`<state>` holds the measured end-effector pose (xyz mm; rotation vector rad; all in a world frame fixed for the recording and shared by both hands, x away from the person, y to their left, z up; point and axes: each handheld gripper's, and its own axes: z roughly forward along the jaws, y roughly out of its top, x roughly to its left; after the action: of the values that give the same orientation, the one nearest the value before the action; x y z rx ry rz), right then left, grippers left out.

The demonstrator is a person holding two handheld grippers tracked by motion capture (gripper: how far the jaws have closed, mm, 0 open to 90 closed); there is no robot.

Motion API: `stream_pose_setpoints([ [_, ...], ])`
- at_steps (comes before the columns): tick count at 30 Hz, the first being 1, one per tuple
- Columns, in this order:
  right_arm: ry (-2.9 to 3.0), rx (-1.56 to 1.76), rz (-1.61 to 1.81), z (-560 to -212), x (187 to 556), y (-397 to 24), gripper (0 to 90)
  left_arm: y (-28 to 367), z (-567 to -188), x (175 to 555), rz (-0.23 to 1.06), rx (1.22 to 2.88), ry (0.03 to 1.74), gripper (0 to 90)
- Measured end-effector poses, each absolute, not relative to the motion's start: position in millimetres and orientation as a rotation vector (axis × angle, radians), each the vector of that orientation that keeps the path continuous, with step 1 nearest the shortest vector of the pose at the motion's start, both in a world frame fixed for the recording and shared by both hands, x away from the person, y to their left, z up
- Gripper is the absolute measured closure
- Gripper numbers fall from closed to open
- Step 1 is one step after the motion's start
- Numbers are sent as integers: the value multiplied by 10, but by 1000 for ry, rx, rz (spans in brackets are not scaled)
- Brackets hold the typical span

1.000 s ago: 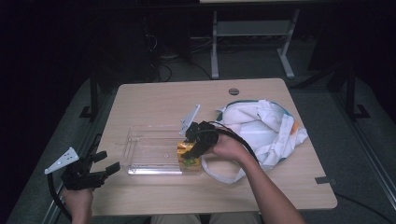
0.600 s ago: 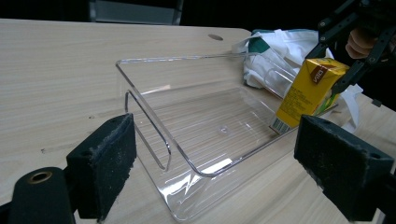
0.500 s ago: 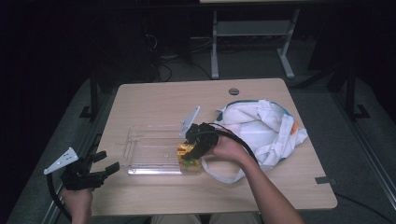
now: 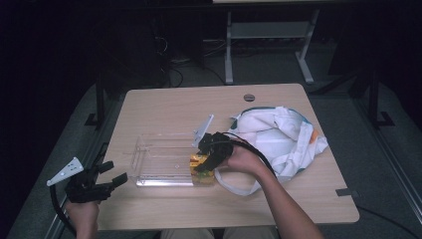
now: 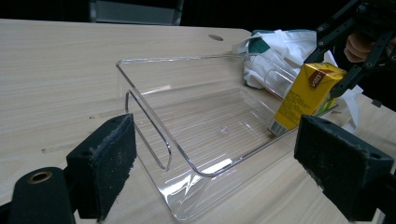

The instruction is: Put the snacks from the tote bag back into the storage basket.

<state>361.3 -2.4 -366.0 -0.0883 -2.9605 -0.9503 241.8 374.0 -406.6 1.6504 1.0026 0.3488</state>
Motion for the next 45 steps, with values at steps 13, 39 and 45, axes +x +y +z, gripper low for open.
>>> stream_pose_setpoints([
  [13,-2958,-98,-942,-3696,3610,-45,517,3739,-4066,2418,349,1653,1002,126],
  [39,-2929,-73,-953,-3712,3594,-44,497,3739,-4063,2414,351,1648,1006,126],
  [45,-2916,-98,-971,-3696,3588,-70,432,3732,-4064,2416,351,1649,1007,126],
])
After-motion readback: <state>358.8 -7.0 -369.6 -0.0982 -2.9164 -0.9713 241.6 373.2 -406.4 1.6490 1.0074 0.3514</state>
